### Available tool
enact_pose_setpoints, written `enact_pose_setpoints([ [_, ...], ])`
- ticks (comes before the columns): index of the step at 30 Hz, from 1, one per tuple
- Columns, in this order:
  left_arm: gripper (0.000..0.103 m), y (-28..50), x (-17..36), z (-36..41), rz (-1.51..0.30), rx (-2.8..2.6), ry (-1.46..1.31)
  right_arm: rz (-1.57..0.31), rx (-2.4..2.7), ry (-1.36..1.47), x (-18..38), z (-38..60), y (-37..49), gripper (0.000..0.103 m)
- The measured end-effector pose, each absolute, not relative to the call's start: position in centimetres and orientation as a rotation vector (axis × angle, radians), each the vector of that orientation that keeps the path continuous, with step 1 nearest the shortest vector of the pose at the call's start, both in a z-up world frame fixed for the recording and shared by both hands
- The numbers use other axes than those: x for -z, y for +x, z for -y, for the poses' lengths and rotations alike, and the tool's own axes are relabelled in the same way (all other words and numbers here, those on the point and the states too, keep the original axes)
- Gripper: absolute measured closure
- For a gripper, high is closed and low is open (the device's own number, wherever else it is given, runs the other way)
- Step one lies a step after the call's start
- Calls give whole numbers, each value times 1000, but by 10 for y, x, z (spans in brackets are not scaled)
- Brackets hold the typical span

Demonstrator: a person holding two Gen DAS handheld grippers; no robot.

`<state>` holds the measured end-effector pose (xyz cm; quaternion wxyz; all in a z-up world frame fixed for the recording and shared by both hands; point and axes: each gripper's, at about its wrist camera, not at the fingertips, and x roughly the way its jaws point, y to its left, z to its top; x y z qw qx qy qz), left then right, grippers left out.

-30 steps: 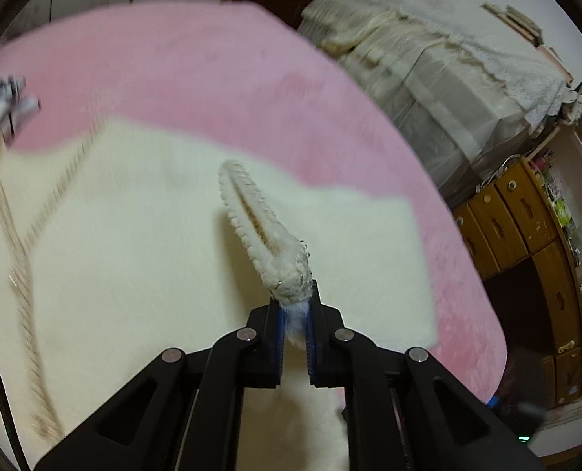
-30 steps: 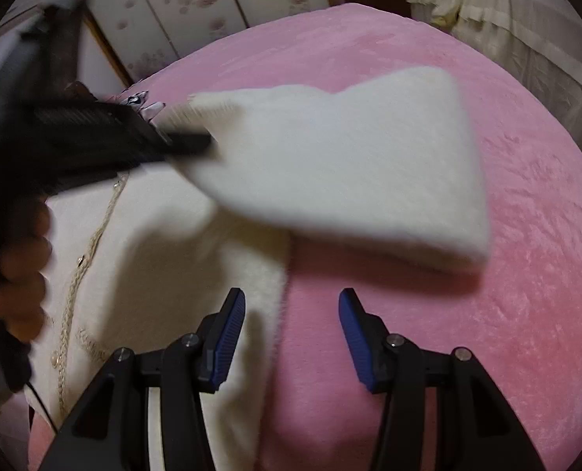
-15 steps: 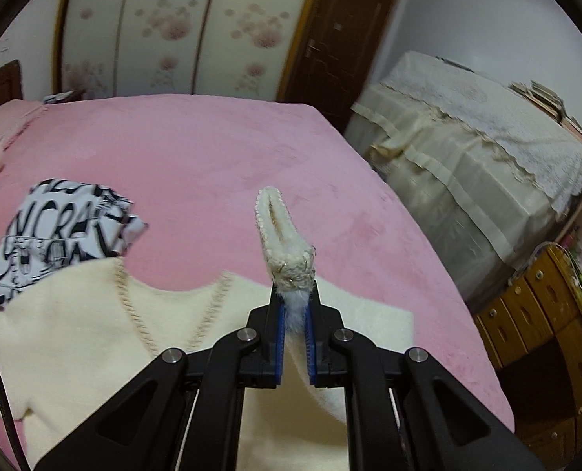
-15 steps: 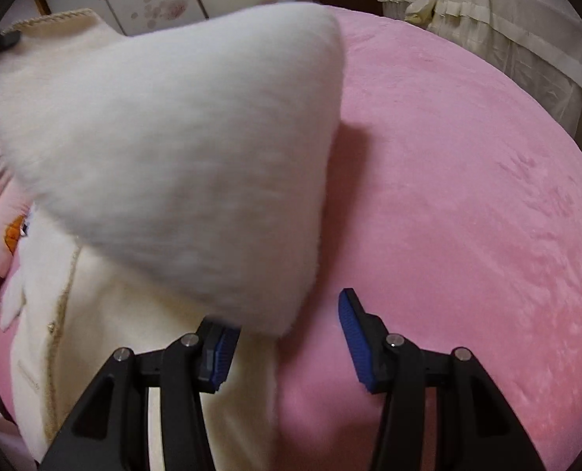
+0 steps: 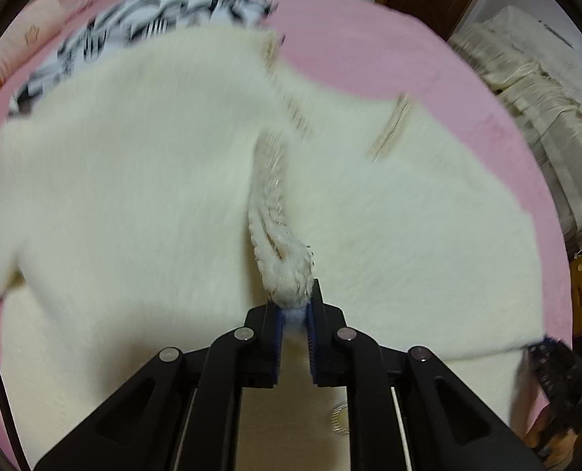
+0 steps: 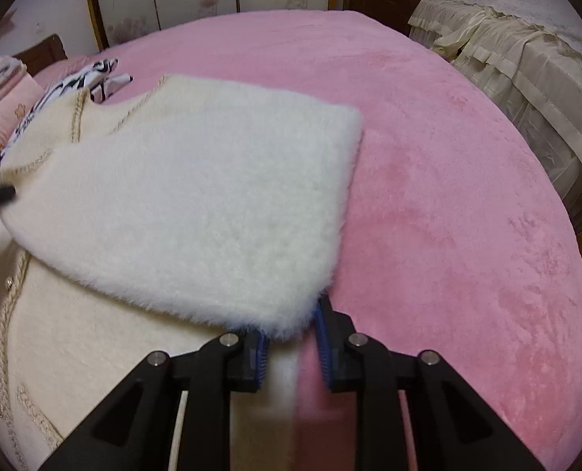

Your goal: Fold large clothes

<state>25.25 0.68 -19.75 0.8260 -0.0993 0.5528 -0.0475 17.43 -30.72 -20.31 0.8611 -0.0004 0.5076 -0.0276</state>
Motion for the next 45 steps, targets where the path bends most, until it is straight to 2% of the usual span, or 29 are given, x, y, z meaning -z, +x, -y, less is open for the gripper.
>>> enact_pose_setpoints([
  [2,83,250,203,-13,-1179,109,-252,-1073,53,-14,202,301,172,75],
  [4,73,252,203,-18,-1207,139,-305,-1071,35,-25,198,302,173,61],
  [6,56,255,200,-21,-1227,174,-330,-1075,-18,-23,191,303,165,58],
  [12,52,284,188,-20,-1184,217,-276,-1071,-143,87,165,315,160,57],
  [17,52,320,202,-7,-1252,208,-251,-1046,-75,279,156,349,201,51],
  [20,54,328,203,4,-1240,219,-216,-1068,-30,365,168,366,238,51],
  [22,74,331,198,11,-1223,219,-163,-1081,-6,386,177,370,259,51],
  [23,91,333,195,14,-1222,200,-131,-1093,23,391,185,373,273,51],
  [27,92,329,186,16,-1178,206,-100,-1126,38,478,208,381,302,52],
  [28,92,325,182,14,-1155,210,-110,-1118,27,488,212,380,306,67],
  [30,92,316,176,6,-1102,217,-149,-1097,38,392,205,368,309,83],
  [33,92,309,190,-2,-1118,195,-136,-1014,45,231,190,344,299,84],
  [34,91,310,200,-3,-1152,186,-137,-1034,61,173,195,337,300,81],
  [36,88,308,201,-2,-1145,179,-153,-1074,92,89,203,327,302,79],
  [37,85,307,197,-2,-1143,161,-151,-1075,110,60,200,324,301,75],
  [40,75,299,175,3,-1108,97,-88,-1066,189,-35,182,306,294,74],
  [41,69,294,168,3,-1087,87,-72,-1045,202,-75,173,297,289,74],
  [42,56,290,157,5,-1062,79,-59,-1010,200,-115,163,283,281,74],
  [43,49,282,146,8,-1026,77,-59,-986,187,-140,155,271,275,71],
  [44,43,277,138,10,-1001,83,-65,-973,157,-146,150,260,269,69],
  [45,43,272,133,16,-979,98,-72,-967,105,-137,145,250,263,69],
])
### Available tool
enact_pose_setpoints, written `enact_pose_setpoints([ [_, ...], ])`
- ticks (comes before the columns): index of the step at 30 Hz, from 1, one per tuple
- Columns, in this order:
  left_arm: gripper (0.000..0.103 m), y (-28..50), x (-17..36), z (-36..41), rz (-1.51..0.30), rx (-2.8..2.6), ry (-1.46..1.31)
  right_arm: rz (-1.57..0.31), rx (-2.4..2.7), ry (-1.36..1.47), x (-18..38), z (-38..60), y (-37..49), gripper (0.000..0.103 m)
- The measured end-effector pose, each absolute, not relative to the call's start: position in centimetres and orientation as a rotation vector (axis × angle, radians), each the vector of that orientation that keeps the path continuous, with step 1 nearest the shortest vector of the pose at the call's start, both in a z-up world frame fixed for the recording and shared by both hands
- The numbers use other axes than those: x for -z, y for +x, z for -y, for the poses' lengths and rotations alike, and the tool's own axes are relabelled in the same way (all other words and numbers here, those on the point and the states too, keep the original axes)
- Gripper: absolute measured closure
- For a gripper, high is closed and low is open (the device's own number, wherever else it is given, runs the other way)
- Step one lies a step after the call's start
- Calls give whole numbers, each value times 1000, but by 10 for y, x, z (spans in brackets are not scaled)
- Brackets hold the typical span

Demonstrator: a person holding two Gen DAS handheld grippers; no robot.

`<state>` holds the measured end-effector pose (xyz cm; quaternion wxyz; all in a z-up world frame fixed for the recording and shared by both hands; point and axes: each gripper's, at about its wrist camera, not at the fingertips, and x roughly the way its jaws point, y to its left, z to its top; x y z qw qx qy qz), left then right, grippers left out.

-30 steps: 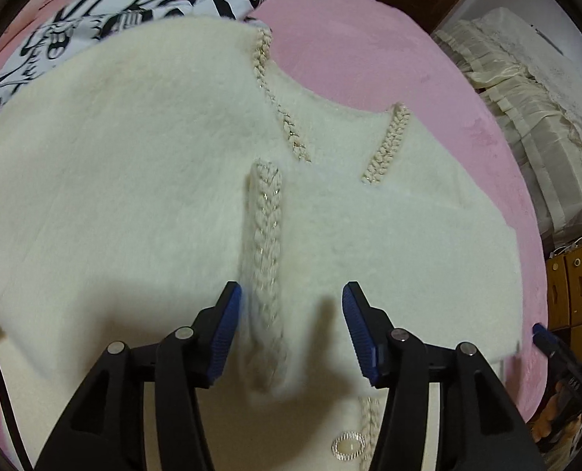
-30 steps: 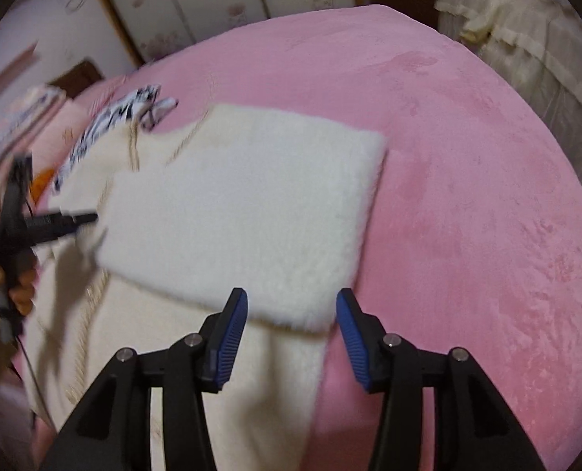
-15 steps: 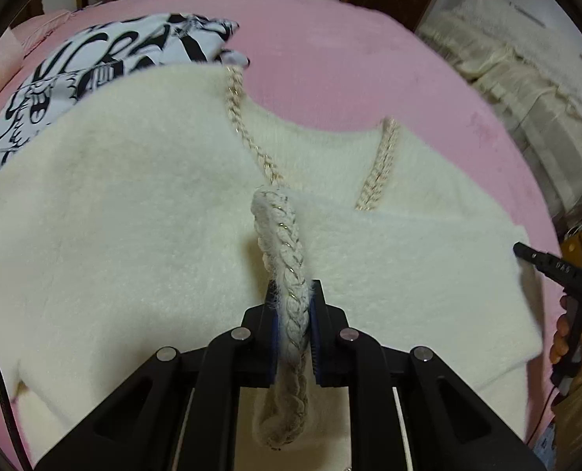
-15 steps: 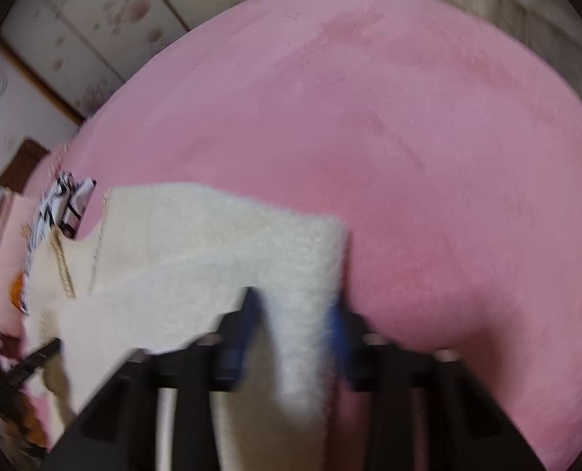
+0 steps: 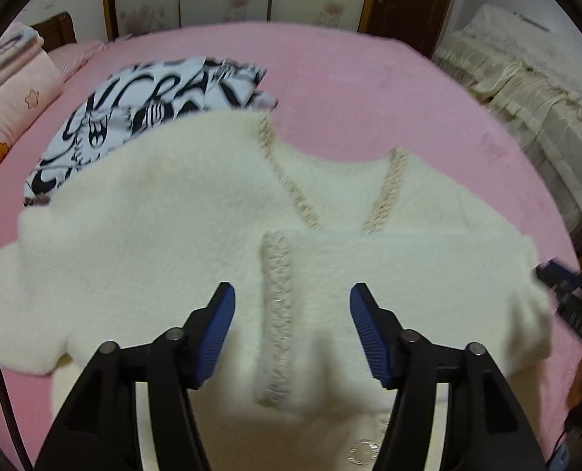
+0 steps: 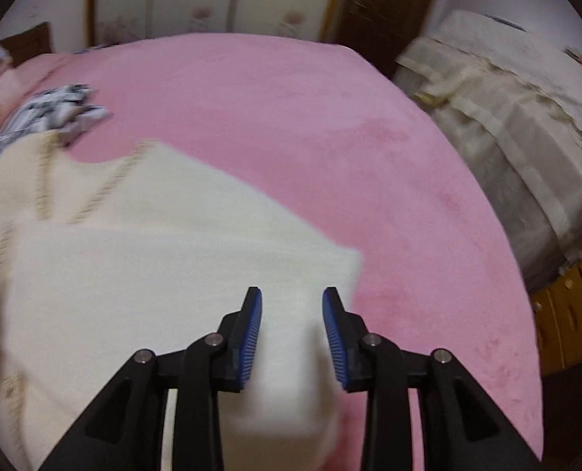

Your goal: Fold large clothes

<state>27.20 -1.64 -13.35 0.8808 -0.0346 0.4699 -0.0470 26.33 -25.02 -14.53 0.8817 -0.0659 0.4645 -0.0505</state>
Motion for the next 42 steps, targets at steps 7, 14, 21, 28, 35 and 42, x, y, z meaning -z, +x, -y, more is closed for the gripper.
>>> enact_pose_setpoints([
  [7,71,270,170,52,-1094,177,-100,-1091,-215,44,176,183,247,72],
  [14,88,266,194,10,-1131,175,-129,-1065,21,-102,191,228,215,81],
  [21,91,265,192,2,-1128,184,-139,-1062,89,-12,190,290,194,89],
  [28,82,245,166,1,-1105,144,-126,-1068,112,10,178,263,188,86],
  [35,42,206,112,-15,-1040,91,-82,-1055,94,7,144,231,171,86],
  [42,41,152,68,-40,-1048,-5,11,-1037,61,47,92,194,146,86],
])
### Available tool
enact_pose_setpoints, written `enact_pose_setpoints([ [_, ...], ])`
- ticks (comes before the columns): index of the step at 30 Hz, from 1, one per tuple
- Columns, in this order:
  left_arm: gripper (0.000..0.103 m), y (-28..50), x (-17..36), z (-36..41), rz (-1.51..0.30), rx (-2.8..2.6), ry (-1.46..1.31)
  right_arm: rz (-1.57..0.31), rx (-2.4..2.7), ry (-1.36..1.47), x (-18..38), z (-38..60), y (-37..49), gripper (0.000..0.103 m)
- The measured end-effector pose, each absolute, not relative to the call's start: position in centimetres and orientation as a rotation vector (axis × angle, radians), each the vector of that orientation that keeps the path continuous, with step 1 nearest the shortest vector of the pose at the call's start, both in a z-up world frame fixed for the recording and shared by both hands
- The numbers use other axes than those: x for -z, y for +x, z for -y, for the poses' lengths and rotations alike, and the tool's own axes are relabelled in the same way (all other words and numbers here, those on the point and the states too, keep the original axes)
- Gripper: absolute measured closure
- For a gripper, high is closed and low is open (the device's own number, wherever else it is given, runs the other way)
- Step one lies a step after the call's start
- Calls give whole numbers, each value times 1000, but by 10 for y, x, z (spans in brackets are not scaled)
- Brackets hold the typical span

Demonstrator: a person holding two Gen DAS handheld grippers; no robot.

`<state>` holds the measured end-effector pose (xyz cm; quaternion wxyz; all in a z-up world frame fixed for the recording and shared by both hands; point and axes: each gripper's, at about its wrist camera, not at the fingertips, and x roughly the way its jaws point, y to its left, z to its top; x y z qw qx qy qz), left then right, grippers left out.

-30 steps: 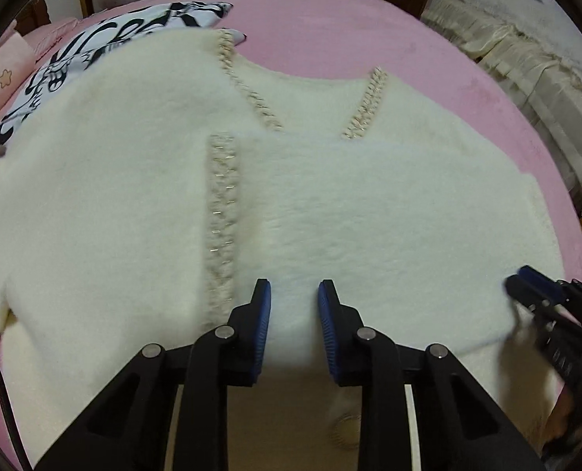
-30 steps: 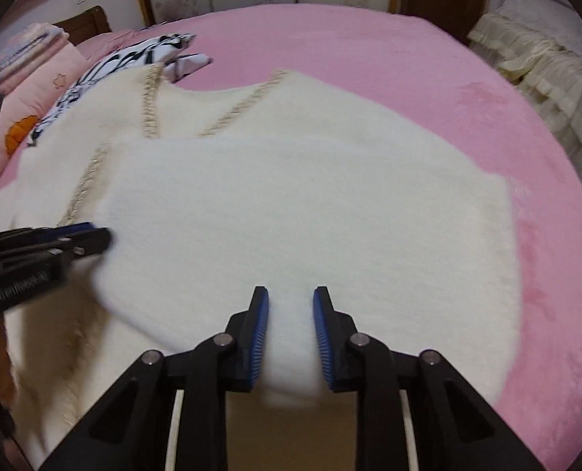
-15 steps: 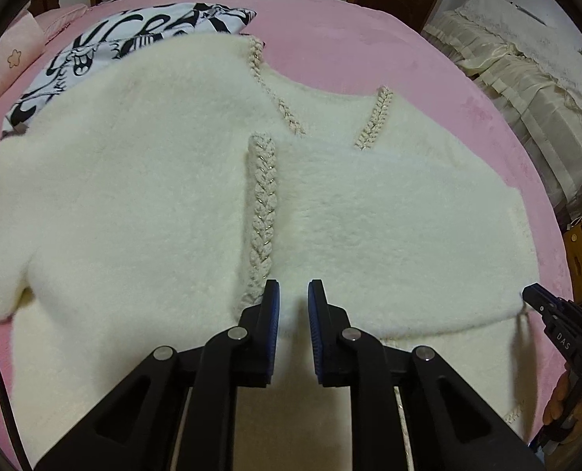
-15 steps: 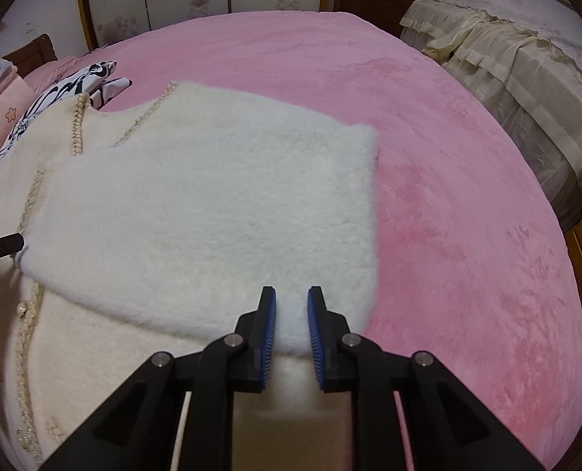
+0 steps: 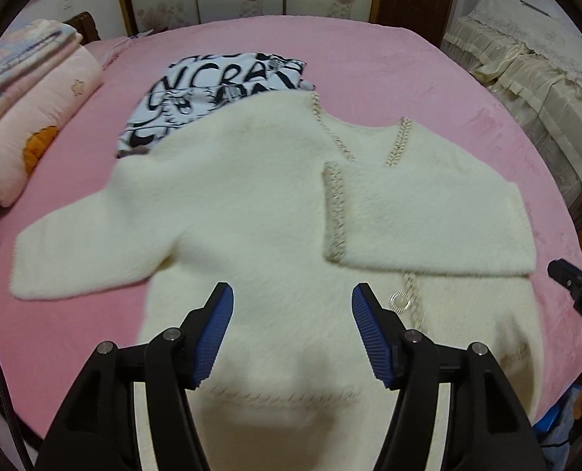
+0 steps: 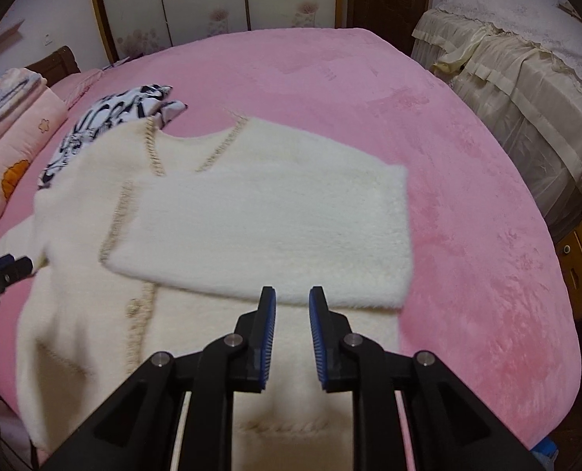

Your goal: Fold large clothes

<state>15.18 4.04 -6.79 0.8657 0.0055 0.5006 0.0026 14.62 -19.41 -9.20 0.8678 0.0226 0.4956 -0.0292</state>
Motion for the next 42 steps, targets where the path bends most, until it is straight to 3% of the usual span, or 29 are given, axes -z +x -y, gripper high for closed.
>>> enact_pose_setpoints([
  [6,35,104,41,-77,-999,-60,-4,-1031,-59,98,68,148,121,85],
  [14,35,79,47,-156,-990,-168,-135,-1030,-189,12,68,56,108,85],
  [23,35,86,94,-249,-1014,-319,-328,-933,-261,-62,69,-34,127,85],
  [34,35,127,179,-380,-969,-494,-747,-953,-324,-118,108,-124,188,85],
  [42,35,155,216,-436,-960,-585,-896,-957,-366,-48,124,-170,246,85],
])
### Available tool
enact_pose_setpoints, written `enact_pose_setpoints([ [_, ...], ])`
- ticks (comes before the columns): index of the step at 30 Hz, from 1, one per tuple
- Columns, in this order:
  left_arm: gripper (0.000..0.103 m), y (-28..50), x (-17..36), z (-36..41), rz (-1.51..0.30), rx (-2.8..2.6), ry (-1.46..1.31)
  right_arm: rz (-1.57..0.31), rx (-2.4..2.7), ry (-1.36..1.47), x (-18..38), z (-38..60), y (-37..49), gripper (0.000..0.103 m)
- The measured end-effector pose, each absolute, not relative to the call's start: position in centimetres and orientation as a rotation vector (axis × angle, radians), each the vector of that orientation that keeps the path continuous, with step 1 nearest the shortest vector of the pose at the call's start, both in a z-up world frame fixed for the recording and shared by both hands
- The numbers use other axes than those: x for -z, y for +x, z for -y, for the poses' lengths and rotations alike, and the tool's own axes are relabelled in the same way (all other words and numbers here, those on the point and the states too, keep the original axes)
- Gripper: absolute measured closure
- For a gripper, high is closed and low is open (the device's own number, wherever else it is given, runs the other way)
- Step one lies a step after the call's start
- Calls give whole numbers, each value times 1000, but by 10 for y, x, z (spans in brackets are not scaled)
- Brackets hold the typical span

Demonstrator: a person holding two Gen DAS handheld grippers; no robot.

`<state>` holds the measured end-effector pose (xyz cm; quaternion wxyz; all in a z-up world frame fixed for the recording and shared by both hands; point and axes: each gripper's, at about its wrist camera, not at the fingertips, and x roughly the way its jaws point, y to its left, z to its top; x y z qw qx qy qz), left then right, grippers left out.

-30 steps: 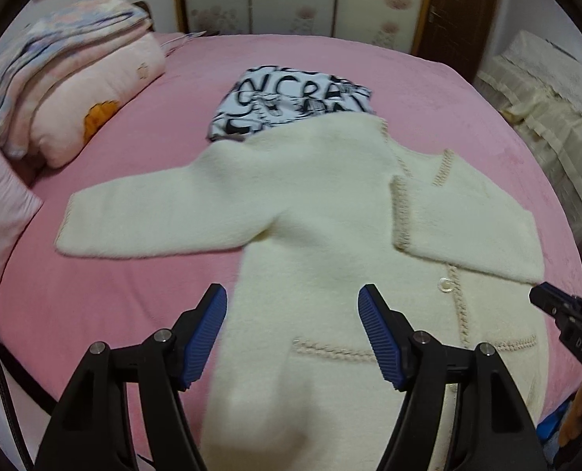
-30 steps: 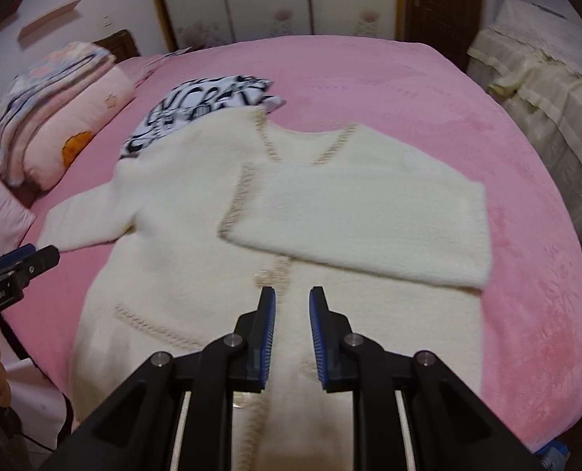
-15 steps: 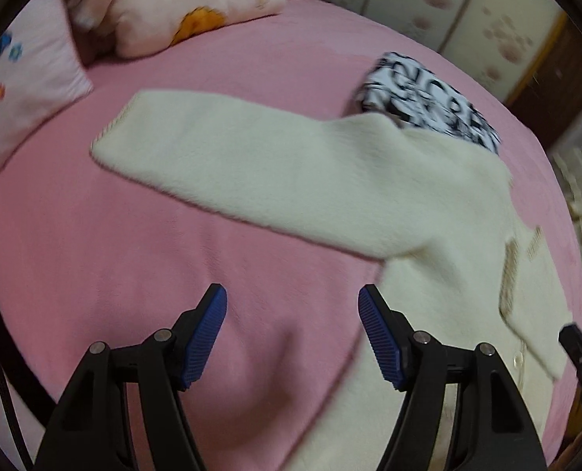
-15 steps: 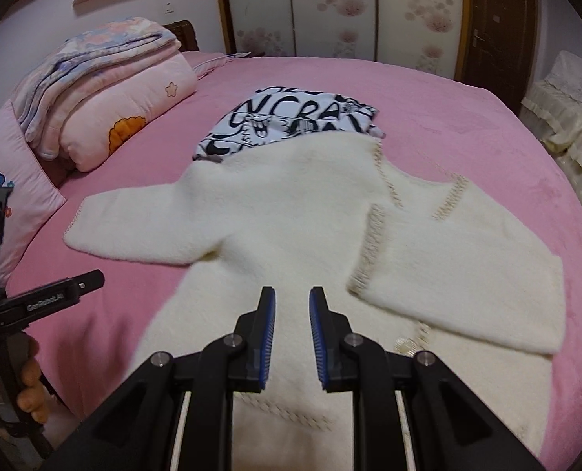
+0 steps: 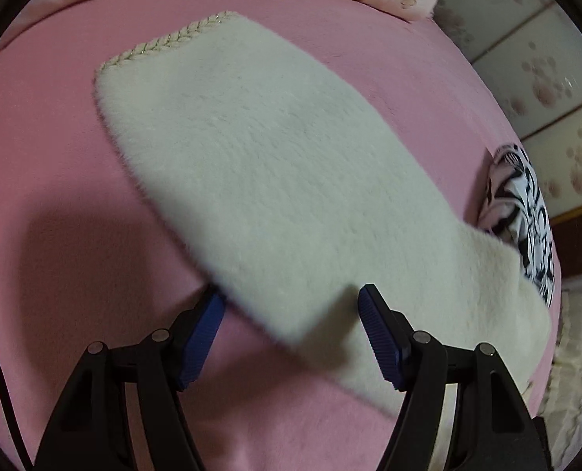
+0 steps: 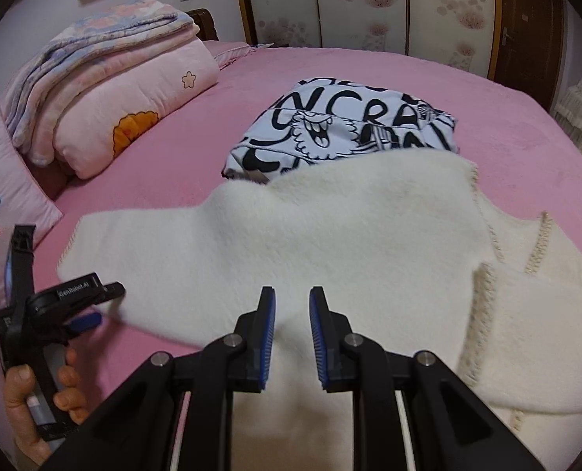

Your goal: Fold large clothes

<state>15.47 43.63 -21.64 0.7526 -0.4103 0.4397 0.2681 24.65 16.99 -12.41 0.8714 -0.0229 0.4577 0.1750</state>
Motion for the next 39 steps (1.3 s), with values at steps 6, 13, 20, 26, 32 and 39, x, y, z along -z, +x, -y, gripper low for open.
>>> enact_pose_setpoints([
  [6,63,171,224,-452,-894,-643,-947,-978,-411,-30,139,-183,252,85],
  [13,94,181,173,-429,-769,-599,-843,-1040,-385,13,160,-152,246,85],
  [20,94,209,76,-293,-648,-249,-515,-1020,-302,122,143,-75,236,85],
  [26,93,238,99,-151,-792,59,-344,-926,-139,190,116,19,218,85],
  [32,71,252,185,-61,-1065,171,-207,-965,-19,195,133,87,203,85],
  [39,30,236,172,-50,-1081,298,-206,-1012,-57,194,149,107,189,85],
])
